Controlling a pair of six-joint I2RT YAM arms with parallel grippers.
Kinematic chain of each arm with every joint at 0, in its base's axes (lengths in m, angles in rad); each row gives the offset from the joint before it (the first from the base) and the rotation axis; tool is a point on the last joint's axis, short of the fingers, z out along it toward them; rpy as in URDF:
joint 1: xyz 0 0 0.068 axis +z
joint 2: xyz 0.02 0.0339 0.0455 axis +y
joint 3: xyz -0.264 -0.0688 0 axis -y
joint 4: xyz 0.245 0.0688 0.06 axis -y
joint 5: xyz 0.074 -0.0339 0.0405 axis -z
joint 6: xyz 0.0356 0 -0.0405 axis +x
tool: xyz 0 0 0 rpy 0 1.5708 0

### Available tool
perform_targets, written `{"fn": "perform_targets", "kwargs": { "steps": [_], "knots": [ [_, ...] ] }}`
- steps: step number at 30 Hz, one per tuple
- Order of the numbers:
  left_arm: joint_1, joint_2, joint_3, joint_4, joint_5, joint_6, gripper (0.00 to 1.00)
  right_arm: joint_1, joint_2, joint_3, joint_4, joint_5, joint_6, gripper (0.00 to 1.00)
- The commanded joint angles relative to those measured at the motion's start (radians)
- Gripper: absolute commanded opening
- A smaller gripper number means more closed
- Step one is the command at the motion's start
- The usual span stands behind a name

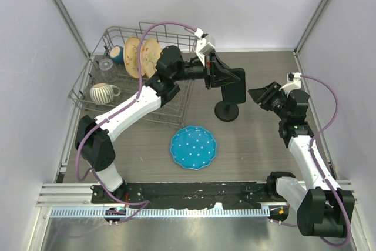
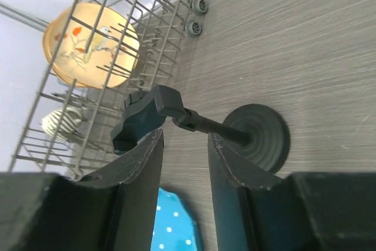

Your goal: Place the phone on the phone stand

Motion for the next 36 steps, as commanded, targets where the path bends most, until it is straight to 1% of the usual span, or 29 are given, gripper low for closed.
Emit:
{"fn": "perform_targets", "kwargs": {
  "steps": [1, 3, 4, 5, 6, 8, 9, 12, 13, 14, 16, 17, 21, 22, 24, 27, 30, 32, 33, 36],
  "knots": [
    [0.004, -0.058, -0.002, 0.101, 0.007, 0.003, 0.00, -0.001, -0.024, 0.017, 0.022, -0.050, -0.284, 0.40],
    [0.005, -0.048, 0.004, 0.098, 0.018, 0.009, 0.00, -0.001, -0.027, -0.013, 0.129, -0.113, -0.359, 0.34],
    [0.004, -0.047, 0.005, 0.096, 0.018, 0.011, 0.00, 0.001, -0.029, -0.040, 0.167, -0.124, -0.373, 0.33],
    [0.005, -0.042, 0.013, 0.095, 0.020, 0.011, 0.00, 0.003, -0.030, -0.057, 0.247, -0.124, -0.402, 0.33],
    [0.006, -0.039, 0.014, 0.093, 0.026, 0.010, 0.00, 0.004, -0.038, -0.074, 0.287, -0.126, -0.416, 0.33],
    [0.005, -0.036, 0.019, 0.090, 0.032, 0.009, 0.00, 0.003, -0.056, -0.112, 0.336, -0.077, -0.455, 0.34],
    [0.004, -0.036, 0.021, 0.087, 0.035, 0.009, 0.00, 0.003, -0.067, -0.123, 0.352, -0.069, -0.499, 0.35],
    [0.004, -0.045, 0.011, 0.091, 0.037, 0.017, 0.00, 0.004, -0.076, -0.172, 0.444, -0.083, -0.516, 0.36],
    [0.004, -0.050, 0.008, 0.090, 0.040, 0.019, 0.00, 0.004, -0.072, -0.195, 0.489, -0.136, -0.522, 0.39],
    [0.004, -0.051, 0.007, 0.091, 0.040, 0.020, 0.00, 0.004, -0.067, -0.201, 0.493, -0.158, -0.563, 0.40],
    [0.004, -0.054, 0.002, 0.098, 0.046, 0.017, 0.00, 0.013, -0.072, -0.197, 0.473, -0.094, -0.591, 0.40],
    [0.005, -0.058, 0.001, 0.098, 0.047, 0.017, 0.00, 0.018, -0.064, -0.198, 0.490, -0.072, -0.597, 0.43],
    [0.004, -0.067, -0.005, 0.098, 0.055, 0.017, 0.00, 0.019, -0.021, -0.185, 0.533, -0.120, -0.627, 0.46],
    [0.004, -0.070, -0.010, 0.099, 0.056, 0.025, 0.00, 0.019, -0.018, -0.197, 0.600, -0.124, -0.633, 0.46],
    [0.004, -0.076, -0.018, 0.099, 0.053, 0.036, 0.00, 0.019, 0.003, -0.224, 0.675, -0.143, -0.625, 0.46],
    [0.005, -0.076, -0.018, 0.091, 0.060, 0.046, 0.00, 0.021, 0.057, -0.202, 0.680, -0.192, -0.643, 0.44],
    [0.004, -0.081, -0.018, 0.078, 0.064, 0.060, 0.00, 0.024, 0.091, -0.209, 0.729, -0.218, -0.683, 0.43],
    [0.005, -0.081, -0.019, 0.068, 0.064, 0.075, 0.00, 0.026, 0.109, -0.200, 0.720, -0.226, -0.696, 0.42],
    [0.006, -0.082, -0.019, 0.065, 0.064, 0.078, 0.00, 0.026, 0.115, -0.208, 0.723, -0.223, -0.731, 0.42],
    [0.006, -0.081, -0.019, 0.052, 0.061, 0.095, 0.00, 0.026, 0.123, -0.231, 0.804, -0.232, -0.725, 0.43]
  ]
}}
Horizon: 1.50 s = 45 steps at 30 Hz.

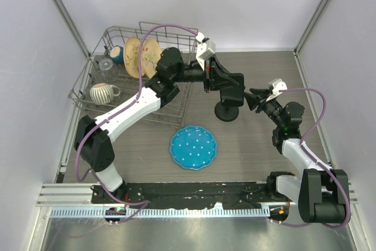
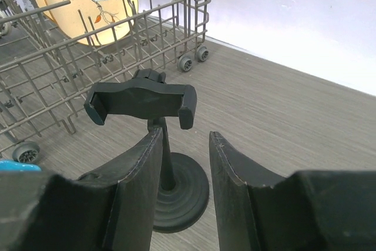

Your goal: Place the phone on the phone stand

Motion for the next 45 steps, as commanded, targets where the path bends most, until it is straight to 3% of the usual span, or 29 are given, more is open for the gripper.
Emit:
{"fn": "perform_targets", "kwargs": {
  "steps": [1, 32, 42, 45],
  "knots": [
    [0.004, -0.068, 0.018, 0.052, 0.006, 0.040, 0.00, 0.005, 0.009, -0.012, 0.163, -0.038, -0.046, 0.43],
    [0.006, -0.058, 0.032, -0.024, 0.012, 0.115, 0.00, 0.012, 0.144, 0.079, 0.225, -0.053, -0.066, 0.43],
    [0.004, -0.058, 0.034, -0.037, 0.007, 0.129, 0.00, 0.014, 0.180, 0.096, 0.231, -0.075, -0.065, 0.40],
    [0.006, -0.057, 0.032, -0.033, 0.007, 0.128, 0.00, 0.014, 0.183, 0.100, 0.231, -0.079, -0.065, 0.32]
  ]
}}
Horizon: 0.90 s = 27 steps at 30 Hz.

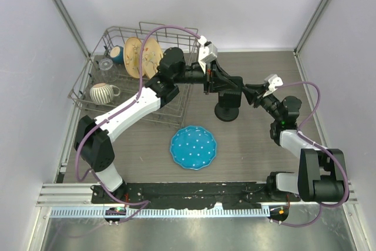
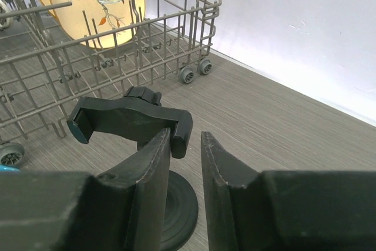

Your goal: Place the phone on the phone stand

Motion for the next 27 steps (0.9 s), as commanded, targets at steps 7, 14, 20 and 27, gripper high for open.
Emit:
{"fn": "perform_targets", "kwargs": {
  "steps": [7, 14, 20, 27],
  "knots": [
    [-0.002, -0.005, 0.073, 0.101, 0.048, 0.005, 0.00, 0.007, 0.023, 0.071, 0.038, -0.060, 0.022, 0.01],
    [-0.051, 0.121, 0.167, 0.037, 0.201, 0.347, 0.00, 0.007, 0.026, 0.071, 0.036, -0.051, 0.024, 0.01],
    [-0.048, 0.279, 0.271, 0.278, 0.289, 0.126, 0.00, 0.005, 0.032, 0.078, 0.021, -0.056, 0.061, 0.01],
    [-0.026, 0.496, 0.427, 0.905, 0.462, -0.399, 0.00, 0.000, 0.073, 0.108, -0.001, -0.125, 0.061, 0.01]
  ]
}}
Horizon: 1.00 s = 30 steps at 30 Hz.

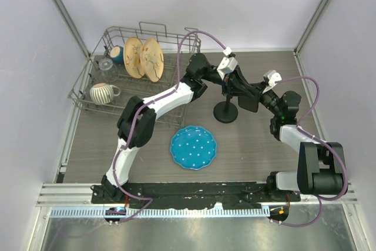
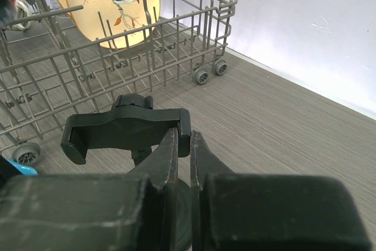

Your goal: Place the phone on the phone stand

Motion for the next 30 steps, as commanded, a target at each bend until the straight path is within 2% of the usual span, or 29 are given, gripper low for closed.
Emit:
{"fn": "perform_targets", "kwargs": {
  "steps": [1, 2, 3, 6, 8, 15, 26, 30],
  "knots": [
    [0.021, 0.092, 0.172, 0.525, 0.163, -0.432, 0.00, -0.004, 0.024, 0.058, 0.010, -0.104, 0.015, 0.01],
    [0.021, 0.115, 0.244, 0.572, 0.180, -0.495, 0.00, -0.009, 0.030, 0.071, 0.007, -0.126, 0.015, 0.01],
    [0.023, 0.138, 0.281, 0.650, 0.197, -0.632, 0.00, -0.013, 0.036, 0.076, 0.004, -0.143, 0.019, 0.01],
    [0.027, 0.221, 0.420, 0.696, 0.271, -0.768, 0.00, -0.033, 0.053, 0.099, 0.003, -0.204, 0.042, 0.01],
    [0.038, 0.255, 0.471, 0.683, 0.294, -0.792, 0.00, -0.039, 0.059, 0.107, 0.001, -0.226, 0.050, 0.01],
    [0.069, 0.290, 0.507, 0.567, 0.262, -0.726, 0.00, -0.049, 0.067, 0.105, -0.005, -0.237, 0.052, 0.01],
    [0.038, 0.342, 0.577, 0.435, 0.229, -0.638, 0.00, -0.047, 0.077, 0.110, -0.001, -0.241, 0.061, 0.01],
    [0.026, 0.347, 0.580, 0.334, 0.231, -0.533, 0.00, -0.046, 0.079, 0.107, 0.010, -0.243, 0.069, 0.01]
  ]
}}
